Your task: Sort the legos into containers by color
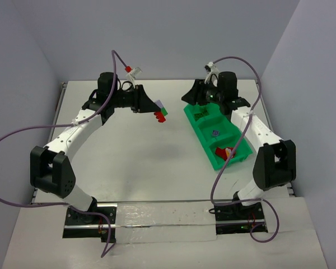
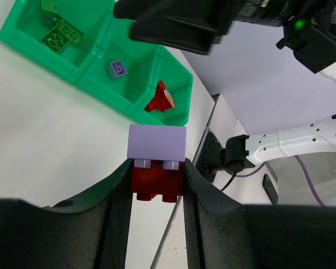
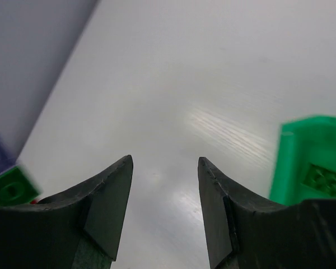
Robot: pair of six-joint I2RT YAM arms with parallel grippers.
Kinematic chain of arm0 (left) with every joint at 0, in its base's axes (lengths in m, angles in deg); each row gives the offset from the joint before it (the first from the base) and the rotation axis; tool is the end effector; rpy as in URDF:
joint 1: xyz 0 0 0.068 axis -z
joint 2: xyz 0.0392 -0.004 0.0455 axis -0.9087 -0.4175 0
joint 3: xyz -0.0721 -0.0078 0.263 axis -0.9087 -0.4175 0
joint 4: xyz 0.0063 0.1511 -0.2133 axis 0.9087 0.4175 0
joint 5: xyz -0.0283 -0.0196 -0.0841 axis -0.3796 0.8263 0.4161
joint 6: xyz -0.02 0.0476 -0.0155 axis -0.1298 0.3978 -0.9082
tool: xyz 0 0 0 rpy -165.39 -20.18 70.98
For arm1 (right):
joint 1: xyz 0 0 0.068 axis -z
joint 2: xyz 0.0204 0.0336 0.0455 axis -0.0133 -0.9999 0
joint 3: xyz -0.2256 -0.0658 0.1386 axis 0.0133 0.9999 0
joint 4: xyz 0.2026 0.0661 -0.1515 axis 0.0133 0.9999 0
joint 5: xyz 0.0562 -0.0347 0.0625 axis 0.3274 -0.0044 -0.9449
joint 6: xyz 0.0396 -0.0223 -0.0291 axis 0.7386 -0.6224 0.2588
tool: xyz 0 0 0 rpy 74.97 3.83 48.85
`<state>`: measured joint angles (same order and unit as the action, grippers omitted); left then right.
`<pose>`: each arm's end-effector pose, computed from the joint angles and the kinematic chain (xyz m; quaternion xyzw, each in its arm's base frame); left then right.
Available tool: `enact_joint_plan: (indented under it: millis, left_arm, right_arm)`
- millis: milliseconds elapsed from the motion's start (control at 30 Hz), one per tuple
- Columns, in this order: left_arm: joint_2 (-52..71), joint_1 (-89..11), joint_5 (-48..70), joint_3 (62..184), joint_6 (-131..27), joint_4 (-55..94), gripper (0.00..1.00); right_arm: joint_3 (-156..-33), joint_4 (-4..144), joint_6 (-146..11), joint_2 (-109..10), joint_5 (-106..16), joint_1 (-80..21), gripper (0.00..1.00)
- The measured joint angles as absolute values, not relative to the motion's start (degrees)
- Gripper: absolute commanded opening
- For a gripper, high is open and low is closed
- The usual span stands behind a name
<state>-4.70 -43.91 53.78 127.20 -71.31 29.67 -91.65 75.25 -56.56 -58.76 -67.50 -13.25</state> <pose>0.3254 -0.1573 0.3428 0.1794 0.7645 -0.5429 0.2975 0.3574 0.0972 0.3184 -0.1057 0.8125 0.3444 0.4582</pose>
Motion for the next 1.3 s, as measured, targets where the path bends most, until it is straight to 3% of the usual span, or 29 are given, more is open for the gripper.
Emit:
enact_joint_plan:
  millis: [167, 433, 833, 1300]
  left_arm:
    - [-5.41, -43.91, 54.09, 127.51, -71.29, 29.69, 0.0]
    - [-5.62, -43.89, 54.42, 128.03, -71.16, 29.73, 0.0]
    - [-5.62, -43.87, 54.48, 128.03, -70.19, 29.88, 0.0]
    - [-5.53, -43.87, 55.53, 128.03, -70.03, 29.88, 0.0]
  right_arm:
    - [-93.37, 72.0, -55.82, -59.68, -84.36, -14.72, 0.58]
    - [-98.32, 70.09, -52.65, -65.94, -99.03, -17.2, 0.57]
    - [-98.06, 60.86, -43.86, -67.21, -108.75, -18.47, 0.56]
    - [-97.24, 56.06, -39.77, -68.74, -111.26, -19.09, 0.6]
